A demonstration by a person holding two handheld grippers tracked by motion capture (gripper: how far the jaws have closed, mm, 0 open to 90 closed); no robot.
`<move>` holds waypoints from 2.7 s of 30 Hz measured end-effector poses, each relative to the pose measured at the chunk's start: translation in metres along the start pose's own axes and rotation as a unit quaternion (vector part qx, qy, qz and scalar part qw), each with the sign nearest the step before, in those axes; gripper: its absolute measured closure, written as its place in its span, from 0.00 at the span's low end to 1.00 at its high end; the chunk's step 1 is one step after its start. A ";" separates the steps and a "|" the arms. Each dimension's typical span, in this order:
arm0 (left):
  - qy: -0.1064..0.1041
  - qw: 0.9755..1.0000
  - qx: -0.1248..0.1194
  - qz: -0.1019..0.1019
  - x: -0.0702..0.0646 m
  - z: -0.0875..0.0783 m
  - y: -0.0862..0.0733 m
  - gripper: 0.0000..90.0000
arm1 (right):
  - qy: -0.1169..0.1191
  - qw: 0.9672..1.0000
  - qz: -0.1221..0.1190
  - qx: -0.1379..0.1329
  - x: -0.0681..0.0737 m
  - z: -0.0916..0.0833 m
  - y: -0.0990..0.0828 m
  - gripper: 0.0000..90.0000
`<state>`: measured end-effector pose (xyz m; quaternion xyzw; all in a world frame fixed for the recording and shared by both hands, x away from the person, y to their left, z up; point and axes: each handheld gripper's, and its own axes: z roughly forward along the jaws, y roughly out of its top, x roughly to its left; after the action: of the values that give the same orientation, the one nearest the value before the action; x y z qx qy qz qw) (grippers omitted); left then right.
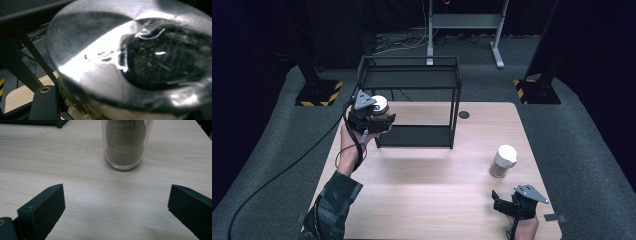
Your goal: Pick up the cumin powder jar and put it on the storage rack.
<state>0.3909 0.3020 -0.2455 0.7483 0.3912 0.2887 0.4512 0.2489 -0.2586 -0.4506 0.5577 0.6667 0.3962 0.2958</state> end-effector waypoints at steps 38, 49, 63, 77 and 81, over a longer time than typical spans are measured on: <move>-0.032 0.999 -0.020 -0.006 0.012 -0.015 0.028 0.34 | 0.000 1.000 -0.007 0.004 0.001 0.001 0.001 0.00; -0.037 0.999 -0.026 -0.001 0.012 -0.016 0.040 0.34 | 0.001 1.000 -0.006 0.003 0.000 0.001 0.001 0.00; -0.042 0.999 -0.035 -0.004 0.016 -0.021 0.054 0.34 | 0.001 1.000 -0.004 0.003 0.000 0.001 0.001 0.00; -0.051 0.998 -0.043 -0.013 0.026 -0.022 0.072 0.34 | 0.002 1.000 -0.003 0.002 -0.001 0.001 0.001 0.00; -0.051 0.998 -0.043 -0.014 0.029 -0.021 0.078 0.34 | 0.003 1.000 -0.003 0.001 -0.001 0.001 0.001 0.00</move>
<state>0.4146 0.3135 -0.1639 0.7364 0.3653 0.2601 0.5066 0.2500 -0.2593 -0.4505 0.5551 0.6695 0.3964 0.2942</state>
